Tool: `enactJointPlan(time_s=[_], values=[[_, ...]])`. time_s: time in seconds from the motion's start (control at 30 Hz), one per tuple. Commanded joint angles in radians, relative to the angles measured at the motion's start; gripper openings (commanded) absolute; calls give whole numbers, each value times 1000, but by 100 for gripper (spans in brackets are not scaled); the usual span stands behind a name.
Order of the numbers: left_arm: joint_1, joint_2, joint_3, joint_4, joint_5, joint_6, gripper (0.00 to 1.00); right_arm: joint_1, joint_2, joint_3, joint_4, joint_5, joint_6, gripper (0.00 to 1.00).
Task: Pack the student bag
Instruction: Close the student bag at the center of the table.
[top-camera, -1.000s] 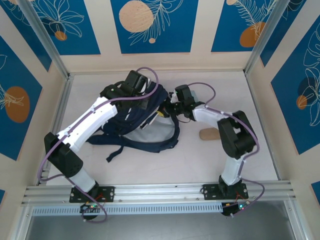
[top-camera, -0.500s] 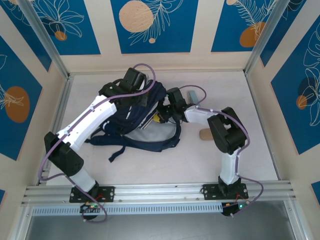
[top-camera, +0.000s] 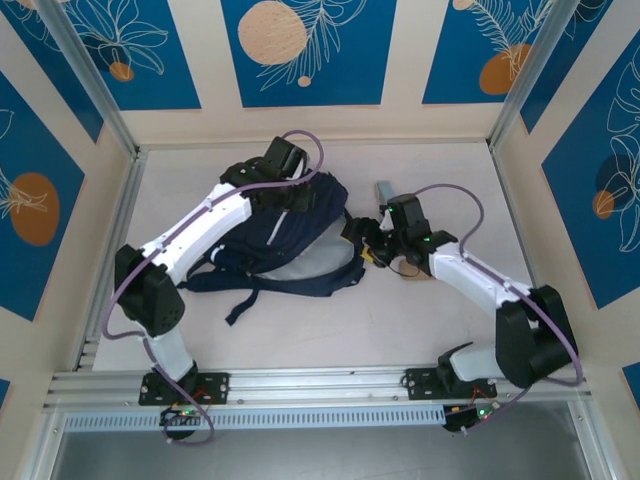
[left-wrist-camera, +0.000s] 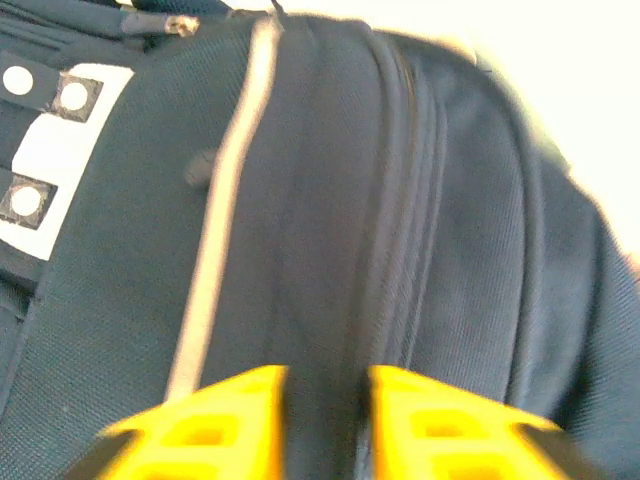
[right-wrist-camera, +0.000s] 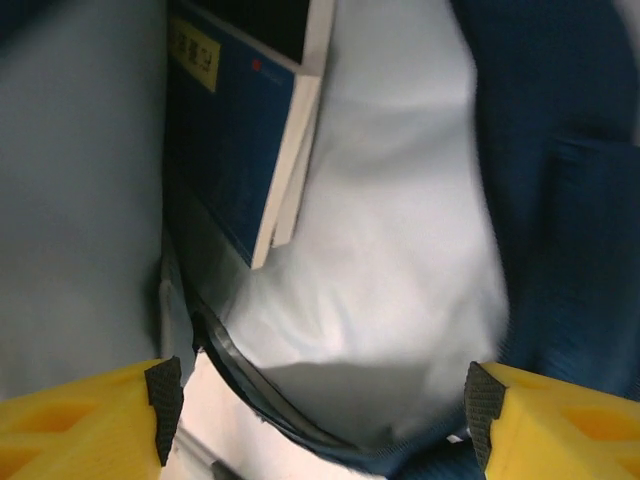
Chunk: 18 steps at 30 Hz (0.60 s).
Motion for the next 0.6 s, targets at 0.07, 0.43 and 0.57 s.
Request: enactJointPlan(time_s=[0.07,0.43,0.57], values=[[9,-66,-22,39,-42,-104,69,-31,-151,-3,-203,143,-111,79],[9,-474,-590,79,-166,-104,78,30,-136,68,-195,70,-213,87],[8,-639,-809,155,-162,-102,78,78,-70,110,-184,68,-213,87]])
